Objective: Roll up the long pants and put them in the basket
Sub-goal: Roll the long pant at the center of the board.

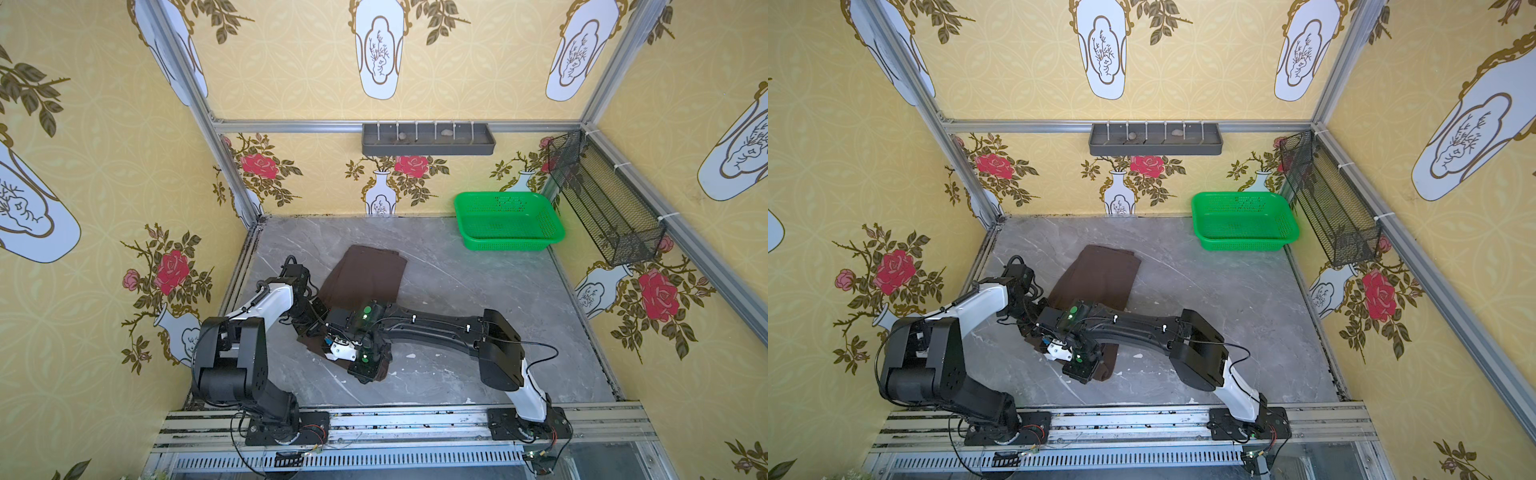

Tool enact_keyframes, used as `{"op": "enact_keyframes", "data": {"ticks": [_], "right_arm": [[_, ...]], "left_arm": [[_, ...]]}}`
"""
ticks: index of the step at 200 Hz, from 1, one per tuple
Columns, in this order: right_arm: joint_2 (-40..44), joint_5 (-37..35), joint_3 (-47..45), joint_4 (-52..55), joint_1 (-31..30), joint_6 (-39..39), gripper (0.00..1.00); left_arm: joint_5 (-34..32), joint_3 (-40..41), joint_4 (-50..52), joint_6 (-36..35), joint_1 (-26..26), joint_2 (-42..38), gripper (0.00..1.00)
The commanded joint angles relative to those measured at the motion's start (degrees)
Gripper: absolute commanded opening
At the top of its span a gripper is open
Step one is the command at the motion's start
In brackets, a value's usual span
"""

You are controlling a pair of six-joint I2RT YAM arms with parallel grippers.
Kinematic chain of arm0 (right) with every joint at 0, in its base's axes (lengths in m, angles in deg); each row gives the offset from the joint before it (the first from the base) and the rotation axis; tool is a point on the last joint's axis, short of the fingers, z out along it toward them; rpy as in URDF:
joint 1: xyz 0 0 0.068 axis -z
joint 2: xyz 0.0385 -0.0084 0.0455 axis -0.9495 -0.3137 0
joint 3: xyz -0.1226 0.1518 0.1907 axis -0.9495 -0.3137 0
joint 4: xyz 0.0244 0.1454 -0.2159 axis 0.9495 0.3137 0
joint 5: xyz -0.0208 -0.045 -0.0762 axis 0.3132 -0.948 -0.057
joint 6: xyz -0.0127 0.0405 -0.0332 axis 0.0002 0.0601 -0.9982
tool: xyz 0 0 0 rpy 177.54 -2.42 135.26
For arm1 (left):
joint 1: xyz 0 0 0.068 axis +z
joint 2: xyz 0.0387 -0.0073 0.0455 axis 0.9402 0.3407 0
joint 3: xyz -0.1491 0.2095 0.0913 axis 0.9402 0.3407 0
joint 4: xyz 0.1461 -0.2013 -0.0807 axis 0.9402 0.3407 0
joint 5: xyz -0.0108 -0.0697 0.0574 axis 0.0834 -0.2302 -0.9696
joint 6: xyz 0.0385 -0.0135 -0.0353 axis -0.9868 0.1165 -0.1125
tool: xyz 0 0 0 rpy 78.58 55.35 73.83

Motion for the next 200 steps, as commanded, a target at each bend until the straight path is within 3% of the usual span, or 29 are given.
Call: {"op": "enact_keyframes", "data": {"ticks": [1, 99, 148, 179, 187, 200], "right_arm": [[-0.5, 0.3, -0.4, -1.3, 1.2, 1.5, 0.30], [-5.8, 2.8, -5.4, -9.5, 13.2, 1.5, 0.30], [-9.4, 4.0, -4.2, -9.9, 15.5, 0.5, 0.29], [-9.2, 0.5, -5.3, -9.8, 15.9, 1.0, 0.28], [-7.7, -2.0, -5.6, -9.7, 15.9, 1.4, 0.31], [-4.1, -7.6, -5.9, -9.2, 15.7, 2.4, 0.44]], "left_arm": [[-1.6, 0.7, 0.4, -2.5, 0.0, 0.4, 0.39], [-2.1, 4.3, 2.3, -5.0, 2.7, -2.2, 0.36], [-2.4, 4.4, 2.5, -5.0, 2.7, -1.3, 0.36], [-3.7, 4.1, 3.1, -4.8, 2.8, -0.2, 0.36], [-3.9, 4.0, 3.1, -4.8, 2.9, 0.0, 0.36], [-3.7, 4.0, 2.8, -4.8, 3.1, 0.6, 0.36]]}}
